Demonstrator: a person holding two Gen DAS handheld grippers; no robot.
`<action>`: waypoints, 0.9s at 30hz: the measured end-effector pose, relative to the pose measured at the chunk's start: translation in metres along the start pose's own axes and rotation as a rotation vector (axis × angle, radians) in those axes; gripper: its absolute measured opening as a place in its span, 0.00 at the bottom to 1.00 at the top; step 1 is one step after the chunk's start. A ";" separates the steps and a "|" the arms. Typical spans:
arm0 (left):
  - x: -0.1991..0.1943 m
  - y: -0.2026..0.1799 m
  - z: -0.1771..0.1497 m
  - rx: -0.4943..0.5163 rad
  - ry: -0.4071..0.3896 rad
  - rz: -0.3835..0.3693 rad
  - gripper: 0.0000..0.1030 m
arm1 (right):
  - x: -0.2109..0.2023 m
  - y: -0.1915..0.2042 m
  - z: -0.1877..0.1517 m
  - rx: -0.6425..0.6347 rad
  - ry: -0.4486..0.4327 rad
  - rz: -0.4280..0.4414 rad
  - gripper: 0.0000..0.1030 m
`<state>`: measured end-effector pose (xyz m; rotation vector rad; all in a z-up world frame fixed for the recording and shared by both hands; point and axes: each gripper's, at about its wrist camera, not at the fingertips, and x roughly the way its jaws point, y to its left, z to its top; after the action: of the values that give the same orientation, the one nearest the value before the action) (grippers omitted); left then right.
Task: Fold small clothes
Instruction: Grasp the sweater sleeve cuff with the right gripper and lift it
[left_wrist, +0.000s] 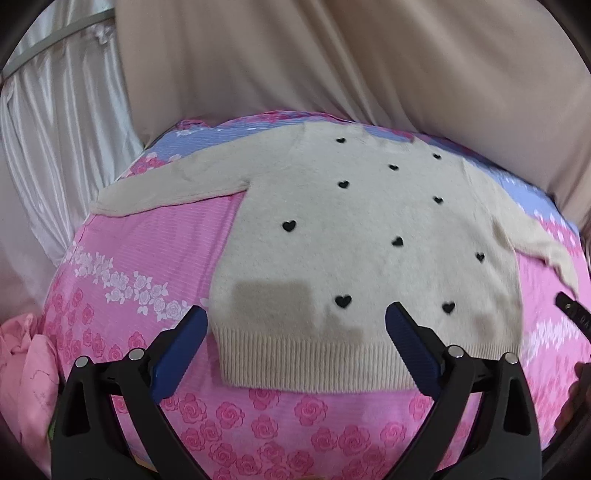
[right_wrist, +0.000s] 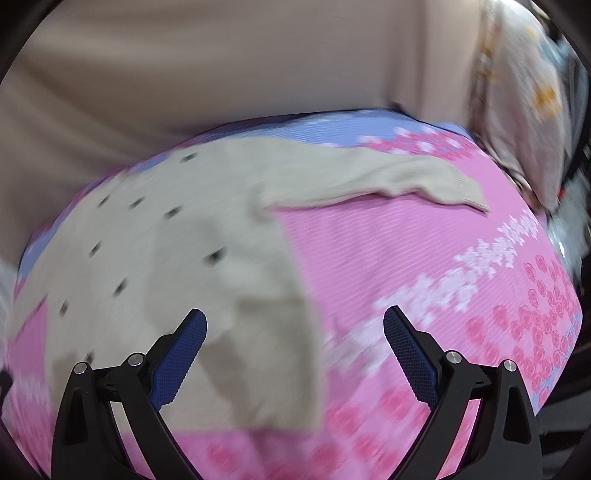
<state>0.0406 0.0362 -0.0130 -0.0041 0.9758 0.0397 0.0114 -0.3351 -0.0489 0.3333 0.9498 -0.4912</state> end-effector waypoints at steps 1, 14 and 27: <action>0.005 0.005 0.006 -0.030 0.010 -0.014 0.92 | 0.014 -0.021 0.015 0.038 0.011 -0.007 0.91; 0.047 0.032 0.039 -0.193 0.115 0.065 0.92 | 0.198 -0.241 0.130 0.603 0.166 -0.046 0.62; 0.100 0.043 0.062 -0.219 0.170 0.042 0.92 | 0.106 -0.123 0.208 0.387 -0.155 0.261 0.10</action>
<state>0.1466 0.0840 -0.0604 -0.1907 1.1375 0.1872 0.1407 -0.5645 -0.0316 0.7483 0.6448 -0.4517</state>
